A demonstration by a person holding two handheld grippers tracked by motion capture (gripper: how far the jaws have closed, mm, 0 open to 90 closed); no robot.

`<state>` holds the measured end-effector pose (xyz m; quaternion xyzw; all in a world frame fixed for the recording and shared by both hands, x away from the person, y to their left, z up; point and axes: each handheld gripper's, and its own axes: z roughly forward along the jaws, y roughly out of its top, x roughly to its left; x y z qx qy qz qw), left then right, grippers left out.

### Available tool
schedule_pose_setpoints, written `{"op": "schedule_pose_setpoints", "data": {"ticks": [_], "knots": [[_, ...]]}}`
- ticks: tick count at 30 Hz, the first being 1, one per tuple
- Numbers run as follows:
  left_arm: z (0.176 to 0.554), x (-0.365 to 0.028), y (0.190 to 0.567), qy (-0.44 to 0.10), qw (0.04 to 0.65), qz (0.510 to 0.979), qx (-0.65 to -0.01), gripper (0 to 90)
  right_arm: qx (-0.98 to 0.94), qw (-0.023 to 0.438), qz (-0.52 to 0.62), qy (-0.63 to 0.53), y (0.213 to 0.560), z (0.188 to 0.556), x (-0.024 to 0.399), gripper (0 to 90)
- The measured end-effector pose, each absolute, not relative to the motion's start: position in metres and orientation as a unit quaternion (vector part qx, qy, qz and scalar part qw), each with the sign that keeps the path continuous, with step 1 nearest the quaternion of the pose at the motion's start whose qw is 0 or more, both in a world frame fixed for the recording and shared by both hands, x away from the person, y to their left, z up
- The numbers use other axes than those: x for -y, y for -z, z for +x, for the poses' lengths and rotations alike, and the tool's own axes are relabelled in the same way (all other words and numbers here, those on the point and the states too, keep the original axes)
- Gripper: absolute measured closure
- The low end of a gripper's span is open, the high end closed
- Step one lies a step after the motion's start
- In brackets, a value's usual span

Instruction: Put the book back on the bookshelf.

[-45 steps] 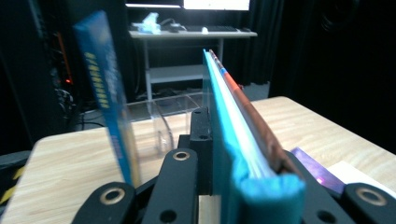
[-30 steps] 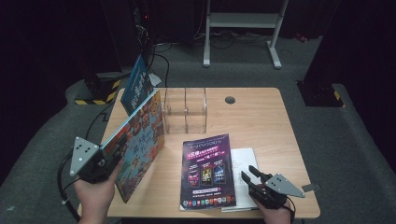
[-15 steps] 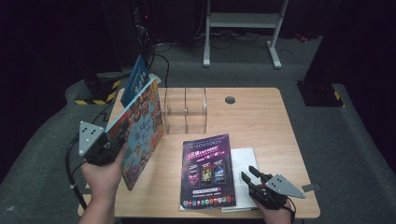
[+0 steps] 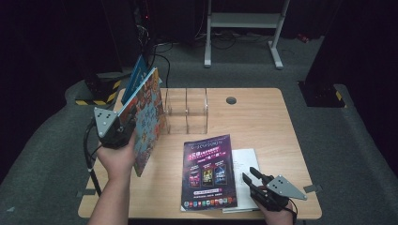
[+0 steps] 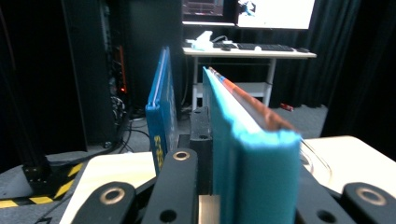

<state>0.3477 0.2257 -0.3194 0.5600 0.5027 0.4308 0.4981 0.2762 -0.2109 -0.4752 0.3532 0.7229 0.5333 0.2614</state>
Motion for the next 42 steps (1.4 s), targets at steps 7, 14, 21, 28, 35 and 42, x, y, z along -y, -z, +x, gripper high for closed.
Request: {"op": "schedule_pose_setpoints", "data": {"ticks": [7,14,21,28,35,42], "knots": [[0.365,-0.22,0.319,-0.444,0.496,0.549,-0.505,81.6,-0.722,0.26,0.352,-0.536,0.474,0.275,0.212,61.4],[0.38,-0.215,0.324,-0.445,0.498,0.542,-0.51,81.6,-0.721,0.26,0.351,-0.538,0.473,0.274,0.214,61.9],[0.388,-0.211,0.336,-0.455,0.493,0.541,-0.508,81.6,-0.721,0.261,0.348,-0.539,0.472,0.273,0.214,62.6],[0.386,-0.211,0.35,-0.451,0.5,0.534,-0.511,81.5,-0.723,0.261,0.344,-0.54,0.472,0.271,0.212,62.8],[0.376,-0.211,0.359,-0.452,0.501,0.534,-0.509,81.0,-0.725,0.259,0.343,-0.538,0.472,0.27,0.211,62.8],[0.365,-0.211,0.366,-0.448,0.498,0.538,-0.512,80.7,-0.727,0.258,0.341,-0.538,0.472,0.269,0.21,62.6]]}}
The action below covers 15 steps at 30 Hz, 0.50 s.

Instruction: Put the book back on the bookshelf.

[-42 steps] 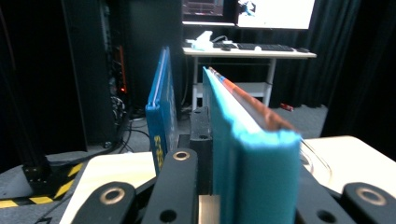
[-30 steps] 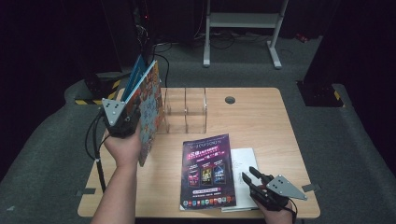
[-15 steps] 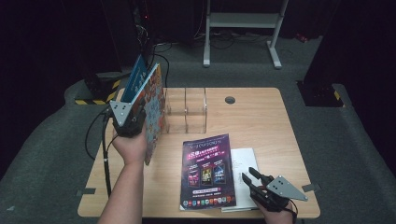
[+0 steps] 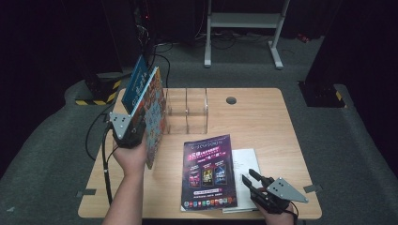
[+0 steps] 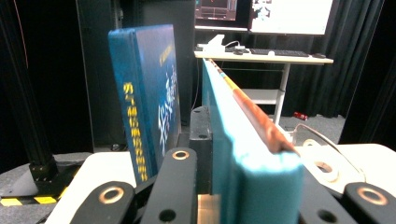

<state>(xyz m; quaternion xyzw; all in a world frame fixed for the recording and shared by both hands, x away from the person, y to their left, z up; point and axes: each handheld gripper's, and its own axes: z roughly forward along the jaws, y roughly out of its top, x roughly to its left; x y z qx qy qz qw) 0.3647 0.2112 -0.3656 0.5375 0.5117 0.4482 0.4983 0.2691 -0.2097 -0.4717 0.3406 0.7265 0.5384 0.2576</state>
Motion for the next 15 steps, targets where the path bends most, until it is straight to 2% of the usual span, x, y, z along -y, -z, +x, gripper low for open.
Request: {"op": "schedule_pose_setpoints", "data": {"ticks": [15], "knots": [[0.35,-0.213,0.372,-0.435,0.492,0.551,-0.515,80.5,-0.731,0.253,0.34,-0.535,0.473,0.268,0.207,62.5]]}}
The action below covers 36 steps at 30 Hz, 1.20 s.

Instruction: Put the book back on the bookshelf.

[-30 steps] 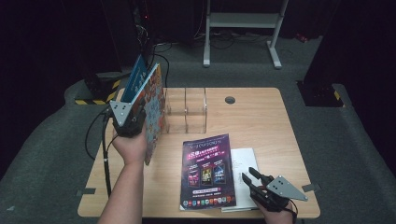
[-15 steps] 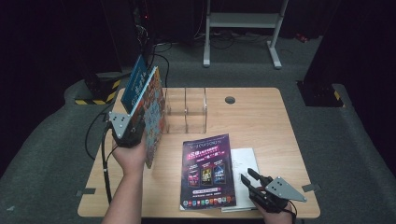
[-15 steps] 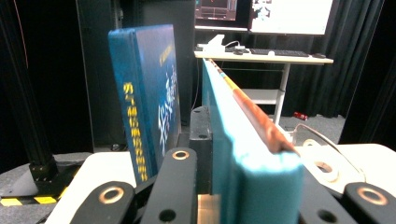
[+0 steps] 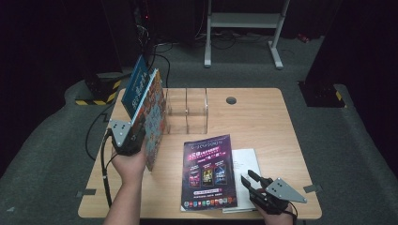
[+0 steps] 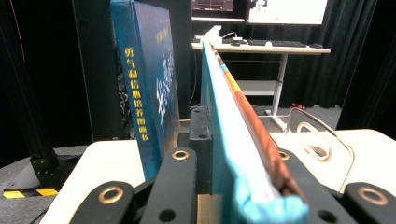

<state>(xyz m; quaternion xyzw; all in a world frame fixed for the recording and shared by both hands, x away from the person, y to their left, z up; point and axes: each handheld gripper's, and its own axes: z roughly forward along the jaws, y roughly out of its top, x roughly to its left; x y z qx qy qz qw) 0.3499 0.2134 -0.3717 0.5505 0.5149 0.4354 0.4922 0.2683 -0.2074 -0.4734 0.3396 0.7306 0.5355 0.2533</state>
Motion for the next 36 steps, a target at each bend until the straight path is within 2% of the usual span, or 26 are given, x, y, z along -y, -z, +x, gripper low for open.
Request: {"op": "schedule_pose_setpoints", "data": {"ticks": [26,36], "knots": [[0.345,-0.238,0.372,-0.389,0.506,0.579,-0.508,79.6,-0.738,0.247,0.337,-0.529,0.476,0.268,0.203,62.3],[0.347,-0.241,0.371,-0.381,0.51,0.576,-0.512,76.4,-0.739,0.247,0.334,-0.53,0.476,0.268,0.202,62.2]]}}
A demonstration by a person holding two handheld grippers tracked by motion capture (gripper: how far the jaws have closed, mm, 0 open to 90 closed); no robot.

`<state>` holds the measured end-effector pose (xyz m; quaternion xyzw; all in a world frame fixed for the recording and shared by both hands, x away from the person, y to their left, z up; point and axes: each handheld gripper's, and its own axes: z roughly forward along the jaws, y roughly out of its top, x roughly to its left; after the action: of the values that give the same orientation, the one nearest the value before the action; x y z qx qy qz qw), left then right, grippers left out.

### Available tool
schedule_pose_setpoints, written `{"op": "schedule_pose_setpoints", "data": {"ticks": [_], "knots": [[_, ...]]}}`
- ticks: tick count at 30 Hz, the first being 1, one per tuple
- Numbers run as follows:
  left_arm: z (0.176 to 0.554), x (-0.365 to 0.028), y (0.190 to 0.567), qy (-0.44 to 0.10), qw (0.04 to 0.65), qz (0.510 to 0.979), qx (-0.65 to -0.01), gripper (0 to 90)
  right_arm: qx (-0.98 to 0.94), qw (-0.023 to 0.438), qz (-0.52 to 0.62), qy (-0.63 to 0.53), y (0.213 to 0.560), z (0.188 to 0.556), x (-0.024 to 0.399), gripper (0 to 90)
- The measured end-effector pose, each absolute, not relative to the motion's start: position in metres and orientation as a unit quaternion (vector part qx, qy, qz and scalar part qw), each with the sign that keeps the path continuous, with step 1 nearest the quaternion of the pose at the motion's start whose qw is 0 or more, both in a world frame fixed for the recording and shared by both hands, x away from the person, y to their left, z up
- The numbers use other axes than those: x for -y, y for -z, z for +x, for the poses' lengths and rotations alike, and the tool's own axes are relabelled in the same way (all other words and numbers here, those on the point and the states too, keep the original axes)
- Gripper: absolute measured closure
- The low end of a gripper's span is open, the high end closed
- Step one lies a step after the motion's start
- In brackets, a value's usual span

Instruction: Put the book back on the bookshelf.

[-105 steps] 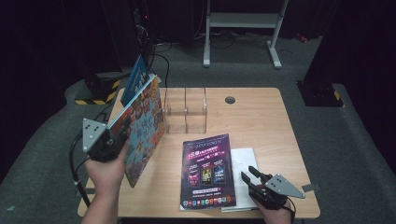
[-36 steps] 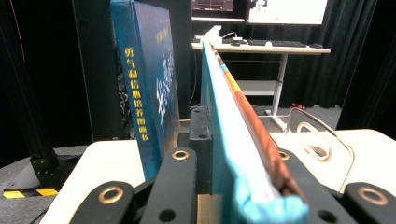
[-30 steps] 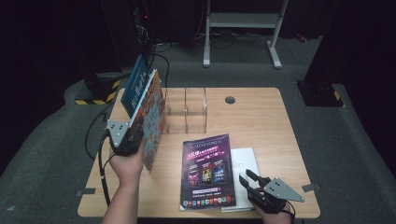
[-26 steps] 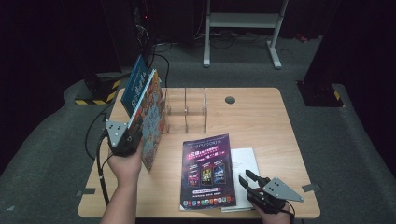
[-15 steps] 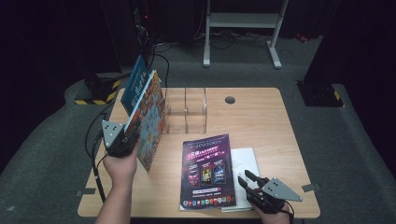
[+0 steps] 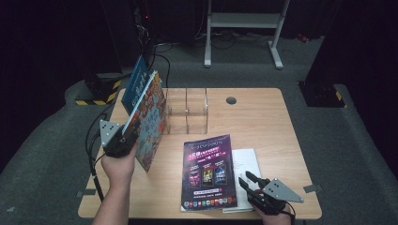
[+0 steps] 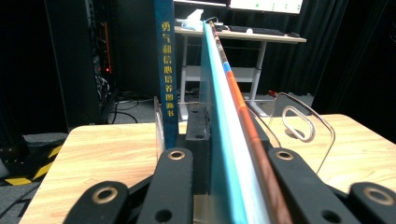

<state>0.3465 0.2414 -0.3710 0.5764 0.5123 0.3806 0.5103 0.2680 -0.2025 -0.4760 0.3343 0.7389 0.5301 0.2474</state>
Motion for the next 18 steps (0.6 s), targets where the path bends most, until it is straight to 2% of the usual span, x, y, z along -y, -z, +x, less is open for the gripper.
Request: {"op": "schedule_pose_setpoints", "data": {"ticks": [7,11,18], "knots": [[0.3479,-0.2397,0.3685,-0.385,0.507,0.584,-0.504,76.2,-0.739,0.248,0.334,-0.53,0.4759,0.2676,0.2023,62.2],[0.348,-0.2382,0.3682,-0.399,0.497,0.588,-0.498,79.9,-0.741,0.247,0.332,-0.529,0.4761,0.2675,0.2016,62.2],[0.3511,-0.2362,0.3675,-0.406,0.498,0.574,-0.508,81.1,-0.741,0.248,0.332,-0.528,0.4763,0.2676,0.2012,62.2]]}}
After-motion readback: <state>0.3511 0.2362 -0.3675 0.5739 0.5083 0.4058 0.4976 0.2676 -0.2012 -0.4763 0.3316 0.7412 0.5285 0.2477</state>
